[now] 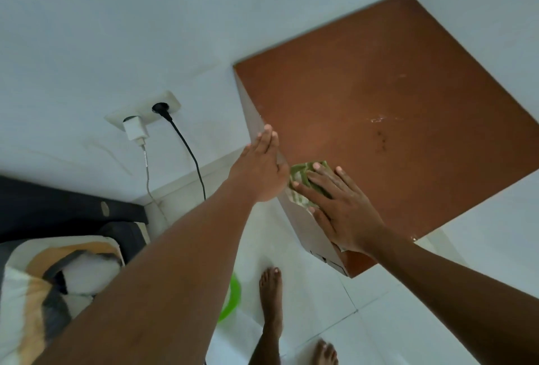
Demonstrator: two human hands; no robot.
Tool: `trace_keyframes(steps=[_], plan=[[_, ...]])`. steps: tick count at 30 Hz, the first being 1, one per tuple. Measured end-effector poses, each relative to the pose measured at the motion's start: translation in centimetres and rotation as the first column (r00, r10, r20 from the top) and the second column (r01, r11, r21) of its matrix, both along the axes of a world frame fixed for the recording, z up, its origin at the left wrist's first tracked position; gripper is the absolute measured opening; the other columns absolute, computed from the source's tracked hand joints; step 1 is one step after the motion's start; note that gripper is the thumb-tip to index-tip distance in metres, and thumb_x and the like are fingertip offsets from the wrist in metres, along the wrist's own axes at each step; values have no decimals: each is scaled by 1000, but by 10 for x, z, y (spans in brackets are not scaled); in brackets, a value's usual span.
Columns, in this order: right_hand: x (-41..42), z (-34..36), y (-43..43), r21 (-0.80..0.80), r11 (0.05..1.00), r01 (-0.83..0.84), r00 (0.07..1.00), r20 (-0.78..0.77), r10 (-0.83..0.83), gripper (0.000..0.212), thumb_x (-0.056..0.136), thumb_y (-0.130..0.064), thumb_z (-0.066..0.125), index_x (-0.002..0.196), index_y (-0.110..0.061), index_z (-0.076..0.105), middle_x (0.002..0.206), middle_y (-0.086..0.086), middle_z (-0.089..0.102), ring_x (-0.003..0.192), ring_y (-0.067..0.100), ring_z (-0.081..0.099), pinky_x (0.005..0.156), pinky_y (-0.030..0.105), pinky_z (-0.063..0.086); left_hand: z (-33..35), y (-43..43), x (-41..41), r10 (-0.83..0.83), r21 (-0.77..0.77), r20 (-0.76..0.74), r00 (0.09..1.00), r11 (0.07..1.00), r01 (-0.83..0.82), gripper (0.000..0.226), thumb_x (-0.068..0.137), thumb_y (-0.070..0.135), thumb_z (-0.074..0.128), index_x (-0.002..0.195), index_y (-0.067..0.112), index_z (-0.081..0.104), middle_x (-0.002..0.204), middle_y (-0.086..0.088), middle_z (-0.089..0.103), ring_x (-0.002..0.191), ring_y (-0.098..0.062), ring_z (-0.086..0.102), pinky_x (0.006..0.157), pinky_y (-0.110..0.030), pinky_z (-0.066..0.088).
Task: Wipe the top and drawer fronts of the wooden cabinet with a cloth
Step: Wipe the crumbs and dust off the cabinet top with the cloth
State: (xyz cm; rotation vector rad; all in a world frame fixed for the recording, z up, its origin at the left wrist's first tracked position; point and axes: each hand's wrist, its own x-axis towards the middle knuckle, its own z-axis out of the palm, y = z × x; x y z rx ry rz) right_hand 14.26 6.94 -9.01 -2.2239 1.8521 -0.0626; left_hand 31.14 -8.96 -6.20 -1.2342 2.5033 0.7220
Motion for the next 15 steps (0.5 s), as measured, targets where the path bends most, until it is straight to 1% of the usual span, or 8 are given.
trace_keyframes(steps=[4,6,8,9,11,12,14,15], plan=[[1,-1,44,-96,995,-34,990,135,46,42,98,-23,42,137,-24,58,145,6,52,148,27,35,122,45,25,6,16,-5,15,-29,42,999,999,-14,69,102,35,24,160,6,-2,168,-10,-11,155,-23,-7,126,-41,2],[5,-1,68,-142,988,-67,984,153,89,40,93,-13,49,129,-19,64,136,4,59,140,27,45,116,45,38,8,35,-6,9,-41,40,999,999,-8,70,102,34,24,159,6,-4,168,-10,-13,155,-23,-10,125,-40,-2],[5,1,92,-152,983,-98,978,169,123,39,87,-6,60,125,-17,64,127,3,63,125,26,56,97,45,55,8,54,-8,-14,-88,17,1000,996,15,70,102,33,25,159,6,-6,168,-9,-14,154,-22,-13,125,-39,-4],[3,6,101,-154,984,-83,975,194,113,40,84,-6,66,123,-16,63,122,3,64,114,25,60,86,41,58,7,62,-10,-26,-125,-3,1000,992,25,70,101,33,25,159,6,-5,168,-9,-14,154,-22,-13,125,-39,-4],[-13,18,105,-189,981,50,968,251,-1,38,79,-5,70,116,-11,65,110,6,67,94,23,61,72,33,57,5,73,-15,-38,-180,-41,998,983,31,70,102,33,26,160,6,-2,168,-9,-11,154,-22,-12,125,-39,-3],[-24,25,98,-220,962,160,954,284,-93,30,83,-8,65,114,-9,67,105,7,67,89,25,60,69,30,53,4,76,-19,-42,-191,-55,998,981,31,70,102,34,26,160,7,-2,168,-9,-10,155,-22,-11,125,-39,-3],[-51,39,70,-264,888,377,896,348,-276,22,97,-13,48,111,-11,66,100,5,64,89,29,58,74,31,44,3,80,-28,-57,-194,-68,996,980,43,69,103,37,24,160,7,-1,169,-9,-10,155,-22,-11,125,-39,-3],[-66,43,51,-253,850,462,859,365,-358,21,102,-14,44,111,-13,64,101,4,63,93,29,58,79,32,41,3,83,-34,-70,-186,-67,995,981,57,69,104,39,24,160,8,-1,169,-9,-10,155,-23,-11,125,-39,-2]])
